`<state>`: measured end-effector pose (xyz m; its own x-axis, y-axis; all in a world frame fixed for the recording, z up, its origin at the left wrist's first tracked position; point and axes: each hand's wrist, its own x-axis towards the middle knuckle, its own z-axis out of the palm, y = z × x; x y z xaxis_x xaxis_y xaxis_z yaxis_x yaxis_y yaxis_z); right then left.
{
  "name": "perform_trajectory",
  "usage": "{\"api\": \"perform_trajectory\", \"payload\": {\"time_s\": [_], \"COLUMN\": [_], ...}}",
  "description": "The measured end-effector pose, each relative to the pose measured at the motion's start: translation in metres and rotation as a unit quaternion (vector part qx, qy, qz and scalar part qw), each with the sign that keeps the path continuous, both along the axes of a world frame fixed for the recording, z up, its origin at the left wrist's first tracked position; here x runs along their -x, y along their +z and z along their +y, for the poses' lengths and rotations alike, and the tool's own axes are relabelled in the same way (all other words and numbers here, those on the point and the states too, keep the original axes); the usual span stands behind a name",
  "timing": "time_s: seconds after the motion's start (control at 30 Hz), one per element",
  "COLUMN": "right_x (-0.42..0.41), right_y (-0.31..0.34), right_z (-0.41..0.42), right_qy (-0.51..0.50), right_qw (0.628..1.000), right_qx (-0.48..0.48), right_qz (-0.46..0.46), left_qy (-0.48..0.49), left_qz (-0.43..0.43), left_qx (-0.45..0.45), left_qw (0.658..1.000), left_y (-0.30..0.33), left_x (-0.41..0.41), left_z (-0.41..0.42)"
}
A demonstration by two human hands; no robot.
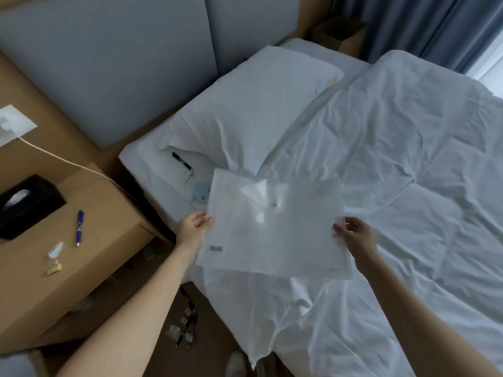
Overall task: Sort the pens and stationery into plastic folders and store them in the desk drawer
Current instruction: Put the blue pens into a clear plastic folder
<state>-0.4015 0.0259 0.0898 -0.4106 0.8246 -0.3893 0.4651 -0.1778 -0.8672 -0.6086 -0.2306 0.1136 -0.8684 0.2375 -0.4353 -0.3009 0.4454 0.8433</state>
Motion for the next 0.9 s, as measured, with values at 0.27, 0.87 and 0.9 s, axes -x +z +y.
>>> {"api": "perform_trajectory", "payload": {"time_s": [0.27, 0.87, 0.9], "right_x": [0.001, 0.001, 0.003], "right_y": [-0.060, -0.092, -0.090], "right_z": [0.014, -0.003, -0.004], "right_qy": [-0.049, -0.144, -0.148], "right_qw": [0.998, 0.981, 0.979], "right_qx": [-0.004, -0.067, -0.072], "right_qz": [-0.048, -0.111, -0.116], "left_qy": [-0.055, -0.083, -0.081], "left_qz": [-0.009, 0.043, 0.049], "left_qx": [0.018, 0.072, 0.075], "left_qw": [0.998, 0.993, 0.993], "left_y": [-0.061, -0.123, -0.122], "left_x": [0.025, 0.028, 0.028], "left_z": [0.033, 0.036, 0.037]}}
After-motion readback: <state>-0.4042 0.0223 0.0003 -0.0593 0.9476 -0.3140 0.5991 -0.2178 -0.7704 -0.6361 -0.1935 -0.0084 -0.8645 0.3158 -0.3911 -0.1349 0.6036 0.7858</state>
